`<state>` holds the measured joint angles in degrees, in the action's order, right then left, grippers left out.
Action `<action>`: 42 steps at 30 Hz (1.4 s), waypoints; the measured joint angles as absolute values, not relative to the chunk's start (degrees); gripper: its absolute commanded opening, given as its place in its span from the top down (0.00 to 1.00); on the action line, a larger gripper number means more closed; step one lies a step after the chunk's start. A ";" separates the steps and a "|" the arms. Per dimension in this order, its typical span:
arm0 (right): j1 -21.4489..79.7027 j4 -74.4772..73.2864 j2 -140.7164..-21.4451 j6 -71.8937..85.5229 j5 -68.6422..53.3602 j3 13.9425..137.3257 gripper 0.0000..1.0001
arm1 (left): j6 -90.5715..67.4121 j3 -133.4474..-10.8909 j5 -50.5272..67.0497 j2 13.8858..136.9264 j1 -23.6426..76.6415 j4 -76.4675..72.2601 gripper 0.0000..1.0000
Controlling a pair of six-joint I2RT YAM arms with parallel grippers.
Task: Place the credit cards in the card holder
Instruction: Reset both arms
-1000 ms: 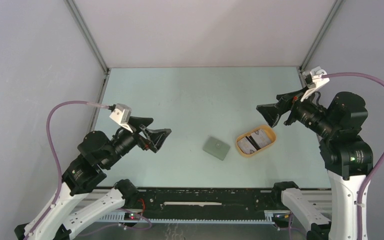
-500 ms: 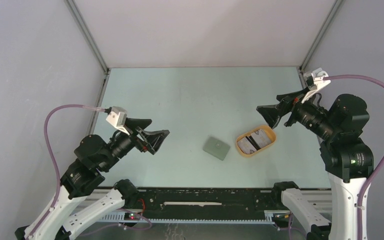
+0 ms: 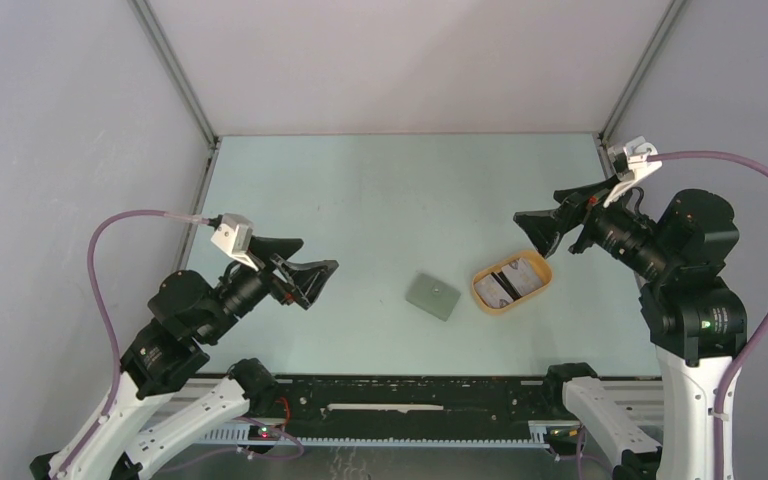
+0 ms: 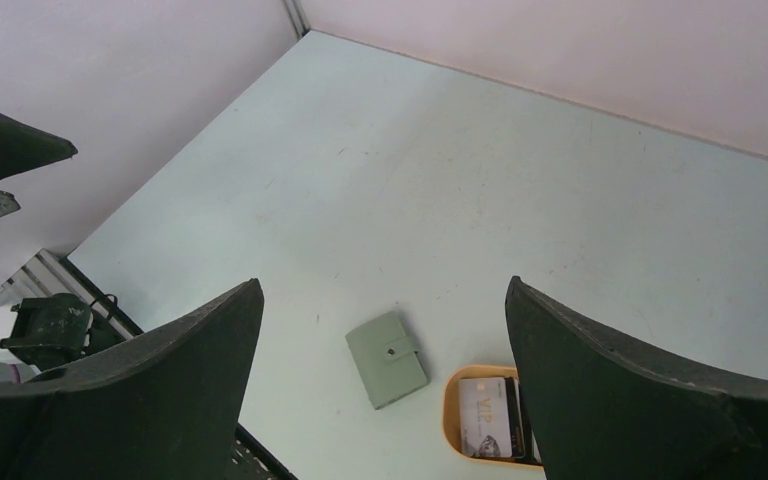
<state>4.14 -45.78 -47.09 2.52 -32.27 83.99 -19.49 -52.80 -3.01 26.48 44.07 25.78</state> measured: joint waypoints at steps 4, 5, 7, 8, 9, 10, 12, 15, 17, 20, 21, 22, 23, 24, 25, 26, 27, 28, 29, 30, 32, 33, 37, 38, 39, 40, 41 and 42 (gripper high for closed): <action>4.14 -45.78 -47.09 2.52 -32.27 83.99 0.00 | -19.49 -52.80 -3.31 26.46 44.07 25.78 0.00; 4.14 -45.78 -47.09 2.52 -32.27 83.99 0.00 | -19.49 -52.80 -3.36 26.46 44.07 25.78 0.00; 4.14 -45.78 -47.09 2.52 -32.27 83.99 0.00 | -19.49 -52.80 -3.44 26.46 44.07 25.78 0.00; 4.14 -45.78 -47.09 2.52 -32.29 83.99 0.00 | -19.49 -52.80 -3.51 26.46 44.07 25.78 0.00; 4.14 -45.78 -47.09 2.52 -32.29 83.99 0.00 | -19.49 -52.80 -3.57 26.46 44.07 25.78 0.00; 4.14 -45.76 -47.09 2.52 -32.29 83.99 0.00 | -19.49 -52.80 -3.77 26.46 44.07 25.78 0.00; 4.14 -45.76 -47.09 2.52 -32.27 83.99 0.00 | -19.46 -52.80 -3.95 26.46 44.07 25.78 0.00; 4.14 -45.74 -47.09 2.52 -32.27 83.99 0.00 | -19.49 -52.80 -4.19 26.46 44.07 25.78 0.00; 4.14 -45.74 -47.09 2.52 -32.27 83.99 0.00 | -19.46 -52.80 -4.32 26.46 44.07 25.78 0.00; 4.14 -45.71 -47.09 2.52 -32.23 83.99 0.00 | -19.46 -52.80 -4.34 26.46 44.07 25.78 0.00; 4.14 -45.69 -47.09 2.52 -32.23 83.99 0.00 | -19.46 -52.80 -4.34 26.46 44.07 25.78 0.00; 4.14 -45.63 -47.09 2.52 -32.23 83.99 0.00 | -19.46 -52.80 -4.36 26.46 44.07 25.78 0.00; 4.14 -45.54 -47.09 2.50 -32.25 83.99 0.00 | -19.46 -52.80 -4.36 26.46 44.07 25.78 0.00; 4.14 -45.54 -47.09 2.52 -32.23 83.99 0.00 | -19.46 -52.73 -4.36 26.46 44.07 25.74 0.00; 4.14 -45.54 -47.09 2.52 -32.25 83.99 0.00 | -19.46 -52.62 -4.36 26.44 44.07 25.65 0.00; 4.14 -45.54 -47.09 2.52 -32.25 83.99 0.00 | -19.46 -52.49 -4.38 26.44 44.07 25.61 0.00; 4.14 -45.54 -47.09 2.52 -32.23 83.99 0.00 | -19.46 -52.40 -4.38 26.46 44.07 25.63 0.00; 4.14 -45.54 -47.09 2.52 -32.25 83.99 0.00 | -19.46 -52.27 -4.38 26.46 44.07 25.63 0.00; 4.14 -45.54 -47.09 2.52 -32.23 83.99 0.00 | -19.46 -52.25 -4.38 26.46 44.07 25.67 0.00; 4.14 -45.54 -47.09 2.52 -32.23 83.99 0.00 | -19.46 -52.25 -4.38 26.46 44.07 25.63 0.00; 4.14 -45.54 -47.09 2.52 -32.21 83.99 0.00 | -19.46 -52.25 -4.40 26.46 44.07 25.61 0.00; 4.14 -45.54 -47.09 2.52 -32.21 83.99 0.00 | -19.46 -52.25 -4.40 26.46 44.07 25.61 0.00; 4.14 -45.52 -47.09 2.52 -32.21 83.99 0.01 | -19.46 -52.25 -4.43 26.46 44.07 25.61 0.00; 4.14 -45.54 -47.09 2.50 -32.21 83.99 0.00 | -19.46 -52.25 -4.43 26.46 44.07 25.61 0.00; 4.14 -45.54 -47.09 2.52 -32.21 83.99 0.00 | -19.46 -52.25 -4.45 26.46 44.07 25.61 0.00; 4.14 -45.54 -47.09 2.50 -32.18 83.99 0.00 | -19.46 -52.25 -4.47 26.46 44.07 25.61 0.00; 4.14 -45.54 -47.09 2.50 -32.16 83.99 0.00 | -19.46 -52.25 -4.49 26.46 44.07 25.61 0.00; 4.14 -45.54 -47.09 2.50 -32.10 83.99 0.00 | -19.46 -52.25 -4.54 26.46 44.07 25.61 0.00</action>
